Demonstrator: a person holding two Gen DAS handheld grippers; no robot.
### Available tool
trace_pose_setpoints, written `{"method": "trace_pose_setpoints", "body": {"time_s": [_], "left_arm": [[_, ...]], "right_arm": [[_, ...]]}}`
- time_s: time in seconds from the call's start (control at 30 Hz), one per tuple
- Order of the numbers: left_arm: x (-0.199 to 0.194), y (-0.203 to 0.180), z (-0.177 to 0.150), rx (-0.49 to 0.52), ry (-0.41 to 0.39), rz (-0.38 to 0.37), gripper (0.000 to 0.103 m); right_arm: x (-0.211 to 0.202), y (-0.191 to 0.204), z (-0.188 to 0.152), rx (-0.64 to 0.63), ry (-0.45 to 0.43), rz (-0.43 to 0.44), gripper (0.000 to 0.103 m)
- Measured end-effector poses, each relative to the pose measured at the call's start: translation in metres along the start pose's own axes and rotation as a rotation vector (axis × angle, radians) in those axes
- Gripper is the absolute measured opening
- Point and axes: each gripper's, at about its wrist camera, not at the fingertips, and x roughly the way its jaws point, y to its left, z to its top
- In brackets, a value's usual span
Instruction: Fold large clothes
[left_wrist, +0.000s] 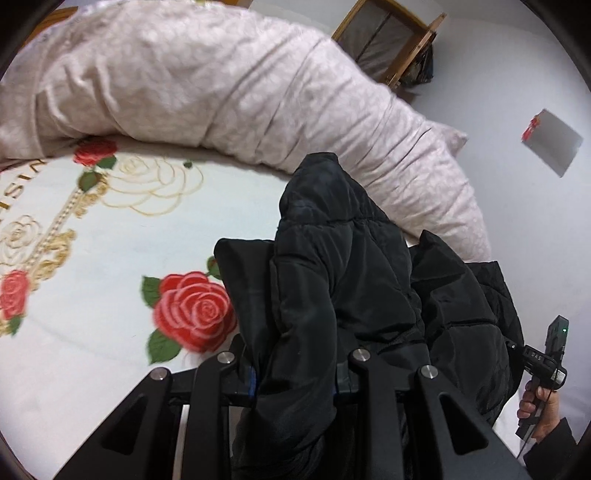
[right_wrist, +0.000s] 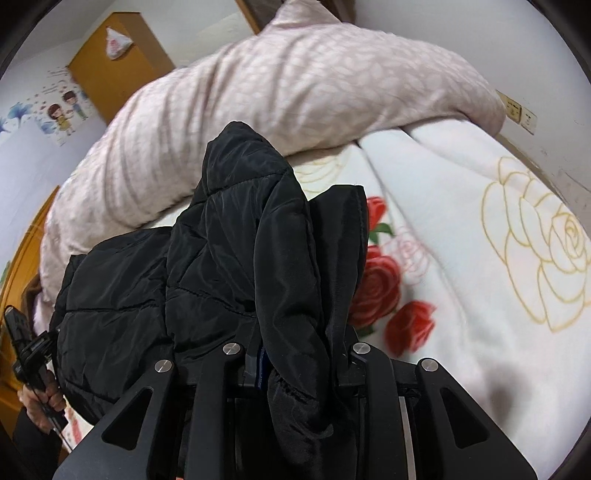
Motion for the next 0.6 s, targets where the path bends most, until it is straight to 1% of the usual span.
{"method": "trace_pose_setpoints", "body": {"time_s": [0.07, 0.1, 0.13, 0.17, 0.2, 0.27, 0.33, 0.37, 0.47, 0.5, 0.53, 0.6], "left_arm": [[0.019, 0.006, -0.002, -0.001, 0.012, 0.037, 0.028], [0.03, 0.013, -0.005, -0.024, 0.033, 0.054, 0.029], [0.037, 0.021, -0.01, -0.043, 0.049, 0.06, 0.032], [0.041, 0.025, -0.014, -0.048, 0.054, 0.065, 0.036], [0.043, 0.026, -0.018, -0.049, 0.052, 0.069, 0.037], [0.042, 0.03, -0.021, -0.055, 0.045, 0.072, 0.044], [0.039, 0.03, -0.02, -0.067, 0.048, 0.073, 0.047], [0.036, 0.03, -0.018, -0.07, 0.046, 0.075, 0.051], [0.017, 0.031, -0.017, -0.077, 0.031, 0.097, 0.055], [0.005, 0.03, -0.017, -0.07, 0.006, 0.112, 0.055], [-0.006, 0.029, -0.016, -0.06, -0.026, 0.132, 0.055], [-0.026, 0.026, -0.015, -0.048, -0.082, 0.162, 0.056]], "right_arm": [[0.015, -0.009, -0.001, 0.017, 0.014, -0.008, 0.028], [0.022, -0.014, -0.002, 0.032, 0.023, -0.01, 0.032], [0.027, -0.018, -0.005, 0.043, 0.026, -0.011, 0.038], [0.031, -0.019, -0.007, 0.046, 0.022, -0.013, 0.041], [0.032, -0.019, -0.009, 0.041, 0.016, -0.017, 0.046], [0.03, -0.018, -0.009, 0.038, 0.014, -0.03, 0.049], [0.023, -0.017, -0.008, 0.054, 0.018, -0.042, 0.055], [0.018, -0.017, -0.008, 0.056, 0.021, -0.05, 0.056], [-0.002, -0.011, -0.009, 0.03, 0.006, -0.096, 0.059], [-0.011, -0.006, -0.01, 0.012, -0.011, -0.118, 0.061], [-0.024, 0.001, -0.012, -0.013, -0.042, -0.146, 0.061], [-0.039, 0.015, -0.014, -0.052, -0.081, -0.176, 0.061]]}}
